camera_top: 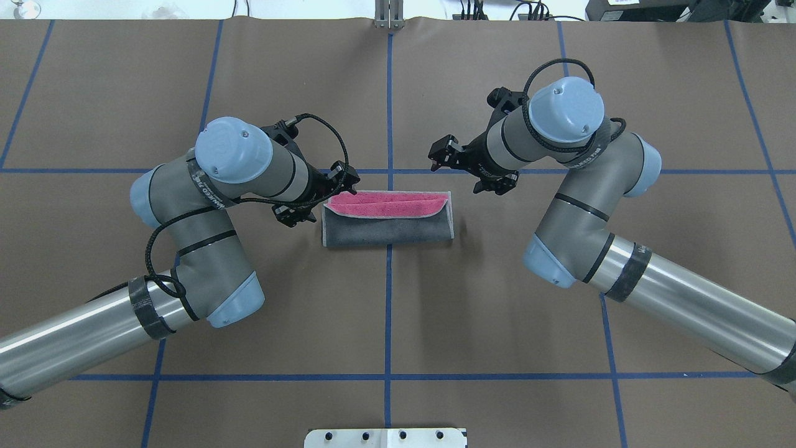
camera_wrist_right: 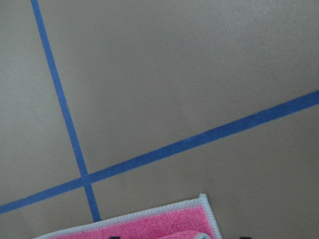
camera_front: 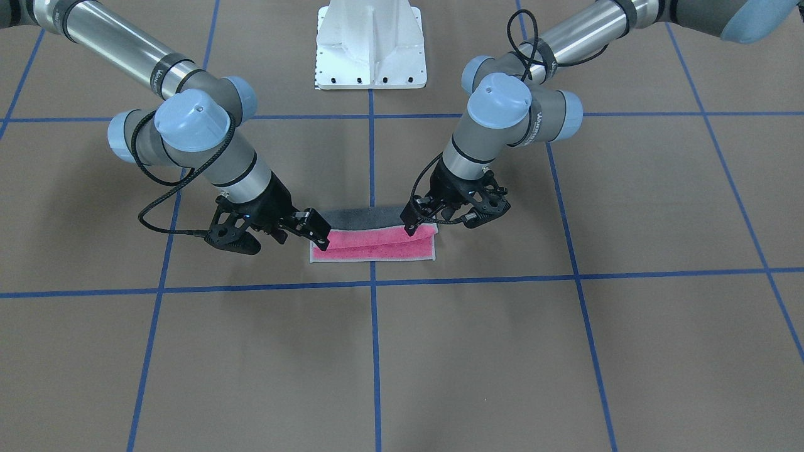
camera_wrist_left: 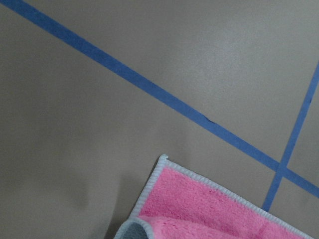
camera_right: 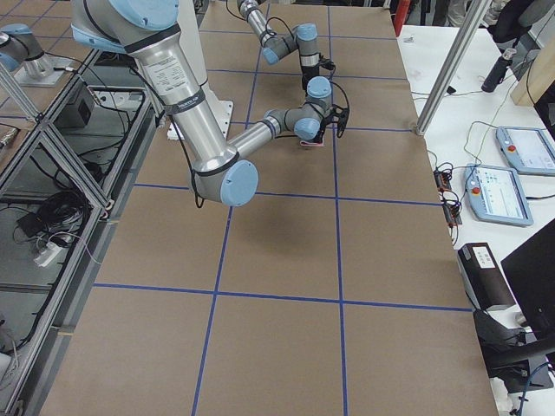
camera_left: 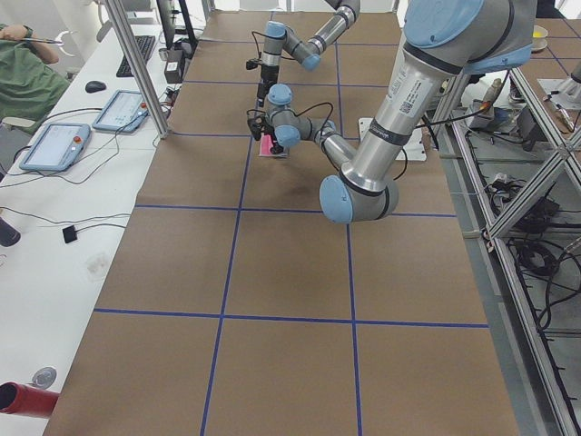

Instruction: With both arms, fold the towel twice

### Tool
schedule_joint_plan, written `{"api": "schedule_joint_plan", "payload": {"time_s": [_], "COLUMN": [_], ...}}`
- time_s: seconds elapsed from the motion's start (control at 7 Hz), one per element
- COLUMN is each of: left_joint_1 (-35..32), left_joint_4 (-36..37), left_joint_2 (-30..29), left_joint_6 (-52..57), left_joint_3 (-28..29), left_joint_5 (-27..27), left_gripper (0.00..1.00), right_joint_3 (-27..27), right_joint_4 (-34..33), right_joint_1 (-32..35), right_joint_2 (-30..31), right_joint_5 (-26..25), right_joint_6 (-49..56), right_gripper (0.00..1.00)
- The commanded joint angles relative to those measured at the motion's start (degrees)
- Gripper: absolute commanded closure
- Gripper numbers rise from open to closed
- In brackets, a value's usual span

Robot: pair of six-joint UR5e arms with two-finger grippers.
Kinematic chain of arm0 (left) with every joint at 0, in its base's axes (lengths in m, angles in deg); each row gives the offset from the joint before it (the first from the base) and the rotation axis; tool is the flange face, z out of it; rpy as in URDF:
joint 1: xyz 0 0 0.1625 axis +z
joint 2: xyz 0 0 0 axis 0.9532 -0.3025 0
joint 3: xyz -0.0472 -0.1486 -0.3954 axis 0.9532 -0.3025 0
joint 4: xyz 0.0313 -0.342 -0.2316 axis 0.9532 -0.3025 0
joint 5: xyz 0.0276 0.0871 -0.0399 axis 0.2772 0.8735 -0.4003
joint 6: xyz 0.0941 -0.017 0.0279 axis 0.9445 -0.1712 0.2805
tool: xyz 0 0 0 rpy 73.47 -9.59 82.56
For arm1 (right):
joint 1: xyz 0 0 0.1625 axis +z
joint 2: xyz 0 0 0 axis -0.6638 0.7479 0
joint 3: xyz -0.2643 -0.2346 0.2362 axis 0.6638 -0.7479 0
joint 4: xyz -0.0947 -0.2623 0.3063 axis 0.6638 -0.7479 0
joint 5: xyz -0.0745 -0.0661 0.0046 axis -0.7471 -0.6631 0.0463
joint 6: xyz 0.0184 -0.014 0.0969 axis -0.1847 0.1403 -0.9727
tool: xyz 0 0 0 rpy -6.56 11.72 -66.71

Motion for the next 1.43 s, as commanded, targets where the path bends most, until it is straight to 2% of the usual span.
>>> {"api": "schedule_joint_plan", "payload": {"time_s": [0.0, 0.29, 1.14, 1.29], "left_joint_1": [0.43, 1.48, 1.66, 1.66], "left_joint_4": [0.01, -0.08, -1.66, -1.75], "left_joint_2": [-2.07, -3.49, -6.38, -6.65], "left_joint_6": [-0.74, -1.89, -1.8, -1.89], "left_joint_3": [2.14, 3.29, 7.77, 8.21], "left_joint_5": [0.05, 0.05, 0.4, 1.01], "left_gripper": [0.0, 0.0, 0.0, 0.0], "right_joint_3": [0.0, -0.44, -1.5, -1.41], "right_joint_4": [-0.19, -0.19, -0.19, -0.19], "right_joint_1": [3.98, 7.15, 10.67, 12.07], "right_joint_2": [0.99, 2.67, 4.16, 5.64], "right_joint_5": [4.59, 7.42, 9.53, 11.8], "right_joint_6": [4.04, 7.91, 11.52, 13.19], "right_gripper": [0.01, 0.01, 0.01, 0.01]}}
